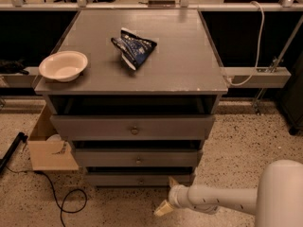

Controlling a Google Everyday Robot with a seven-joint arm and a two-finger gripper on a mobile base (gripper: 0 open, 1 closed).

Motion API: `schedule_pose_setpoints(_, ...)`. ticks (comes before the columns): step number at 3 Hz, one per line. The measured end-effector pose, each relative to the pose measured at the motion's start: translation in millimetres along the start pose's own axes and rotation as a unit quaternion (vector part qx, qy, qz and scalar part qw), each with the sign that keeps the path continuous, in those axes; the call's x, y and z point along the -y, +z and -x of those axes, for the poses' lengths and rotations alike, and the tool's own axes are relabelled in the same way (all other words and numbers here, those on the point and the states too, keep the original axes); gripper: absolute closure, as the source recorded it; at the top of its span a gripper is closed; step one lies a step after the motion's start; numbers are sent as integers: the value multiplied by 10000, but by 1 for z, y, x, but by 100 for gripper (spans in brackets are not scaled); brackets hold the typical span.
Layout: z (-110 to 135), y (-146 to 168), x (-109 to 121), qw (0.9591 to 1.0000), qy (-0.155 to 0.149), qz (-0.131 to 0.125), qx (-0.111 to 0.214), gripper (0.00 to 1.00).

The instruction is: Open bottom drawer

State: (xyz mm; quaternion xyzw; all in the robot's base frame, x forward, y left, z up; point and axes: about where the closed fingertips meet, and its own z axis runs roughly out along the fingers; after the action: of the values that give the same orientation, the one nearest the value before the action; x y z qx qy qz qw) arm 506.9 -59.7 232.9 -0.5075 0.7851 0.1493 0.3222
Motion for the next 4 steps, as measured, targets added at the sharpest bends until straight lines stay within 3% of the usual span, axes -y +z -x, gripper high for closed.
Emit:
schedule_pose_setpoints(3, -3, 23, 16, 9996, -163, -104, -190, 0)
schedule_pose_setpoints(4, 4, 34, 53, 9990, -92, -353, -260, 0)
